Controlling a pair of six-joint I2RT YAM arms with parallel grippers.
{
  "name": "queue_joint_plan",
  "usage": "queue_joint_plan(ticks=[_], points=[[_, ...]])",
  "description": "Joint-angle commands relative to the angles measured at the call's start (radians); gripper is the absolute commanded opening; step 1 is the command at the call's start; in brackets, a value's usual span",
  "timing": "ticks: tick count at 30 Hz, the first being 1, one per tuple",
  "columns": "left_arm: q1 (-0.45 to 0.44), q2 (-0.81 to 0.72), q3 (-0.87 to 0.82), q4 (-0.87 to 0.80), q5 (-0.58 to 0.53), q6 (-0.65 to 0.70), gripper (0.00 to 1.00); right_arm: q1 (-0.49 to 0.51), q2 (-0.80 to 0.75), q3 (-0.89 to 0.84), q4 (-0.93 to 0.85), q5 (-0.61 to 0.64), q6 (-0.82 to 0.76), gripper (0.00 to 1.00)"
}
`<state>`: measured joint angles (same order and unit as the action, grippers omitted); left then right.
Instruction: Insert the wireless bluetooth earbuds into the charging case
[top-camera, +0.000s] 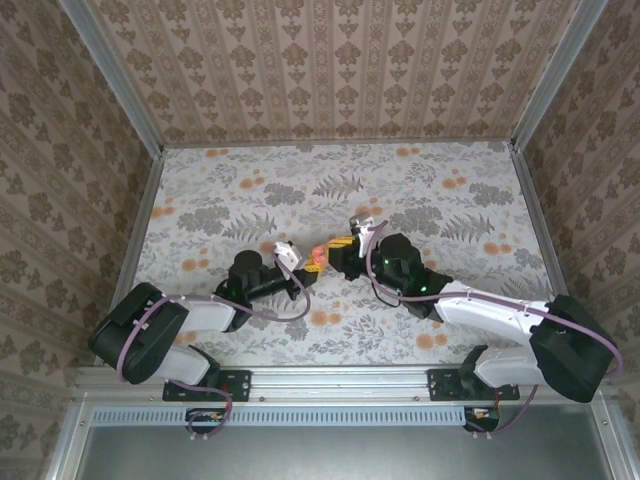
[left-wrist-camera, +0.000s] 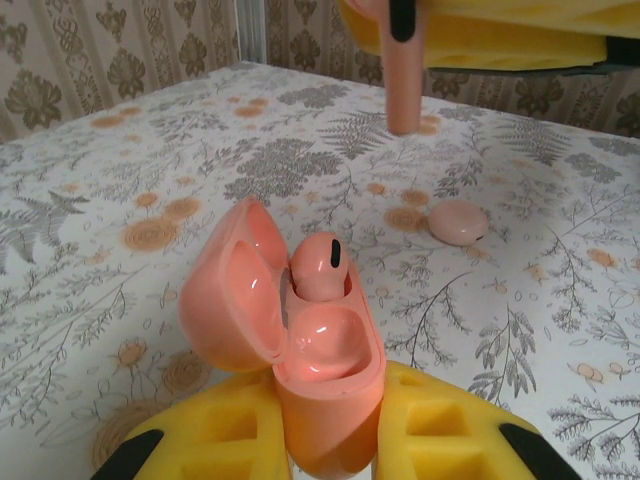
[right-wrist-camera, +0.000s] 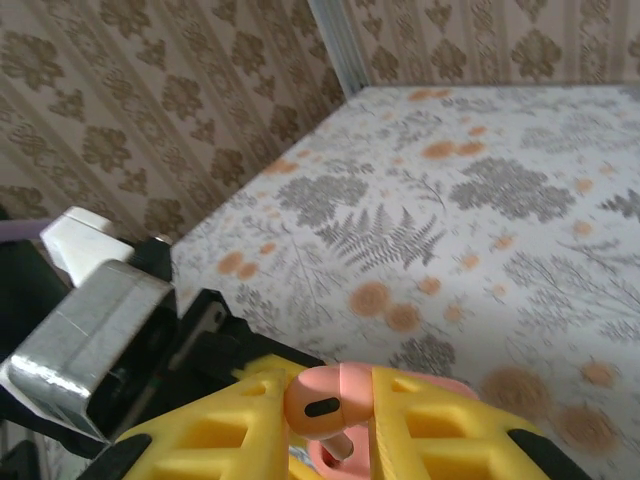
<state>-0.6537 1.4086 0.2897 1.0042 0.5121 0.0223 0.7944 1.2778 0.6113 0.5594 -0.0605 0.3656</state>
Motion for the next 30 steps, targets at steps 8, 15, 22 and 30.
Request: queue_joint_plan(ticks=[8,15,22,30], points=[[-0.007,0.002,0.038,0.105,-0.001,-0.065,0.15,0.016,0.06,-0.006,0.143,-0.005,-0.021,0.22],[-0.007,-0.004,0.046,0.123,-0.007,-0.084,0.15,0.019,0.076,-0.016,0.164,-0.002,-0.013,0.22],[-0.007,-0.011,0.054,0.127,-0.014,-0.095,0.16,0.022,0.087,-0.024,0.182,0.002,-0.012,0.22],[-0.007,-0.023,0.061,0.131,-0.017,-0.104,0.15,0.022,0.103,-0.031,0.205,-0.003,-0.005,0.22]])
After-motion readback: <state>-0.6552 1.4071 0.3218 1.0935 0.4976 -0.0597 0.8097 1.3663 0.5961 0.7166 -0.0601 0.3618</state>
